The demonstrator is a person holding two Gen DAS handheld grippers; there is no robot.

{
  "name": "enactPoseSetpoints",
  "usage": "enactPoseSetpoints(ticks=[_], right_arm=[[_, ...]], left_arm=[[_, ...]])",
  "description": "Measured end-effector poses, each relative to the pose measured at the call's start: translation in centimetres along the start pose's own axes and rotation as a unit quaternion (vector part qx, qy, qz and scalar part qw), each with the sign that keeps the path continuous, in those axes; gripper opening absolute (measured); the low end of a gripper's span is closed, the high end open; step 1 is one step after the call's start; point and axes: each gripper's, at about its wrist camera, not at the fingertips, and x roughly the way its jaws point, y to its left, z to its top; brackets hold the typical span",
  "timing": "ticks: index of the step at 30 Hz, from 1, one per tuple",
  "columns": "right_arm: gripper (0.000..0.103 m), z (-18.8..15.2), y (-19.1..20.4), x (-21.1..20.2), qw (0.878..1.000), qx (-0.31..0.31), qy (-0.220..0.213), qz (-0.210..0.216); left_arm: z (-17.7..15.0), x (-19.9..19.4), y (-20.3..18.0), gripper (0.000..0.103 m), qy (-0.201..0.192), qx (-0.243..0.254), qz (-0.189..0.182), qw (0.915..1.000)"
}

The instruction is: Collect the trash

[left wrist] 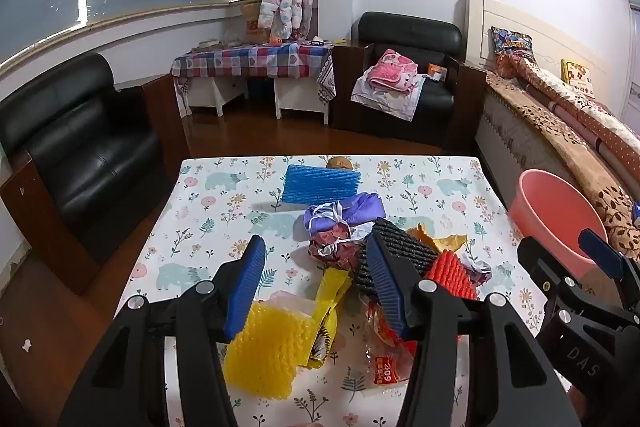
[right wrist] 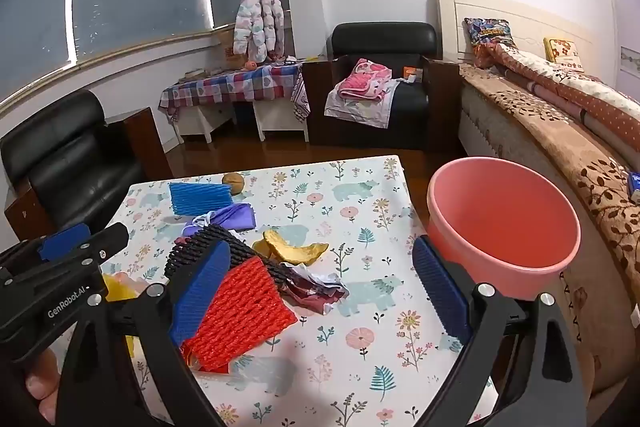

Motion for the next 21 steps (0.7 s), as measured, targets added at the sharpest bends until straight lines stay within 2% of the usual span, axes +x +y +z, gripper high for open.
enactPoseSetpoints(ticks=[13,21], right_arm=[[0.093,0.07,-0.24,0.15,1.0,0.0,0.005,0.003],[0.093,-0.71,0.25,-0.18,1.0,-0.012,0.002,0.02]], left_arm=[[-0.75,0.74,-0.26,0.053,0.016,0.0,0.0,0.9999],[-0.59,0.96,-0.26,0.053,0.025,-0.004,-0.002,0.9997]])
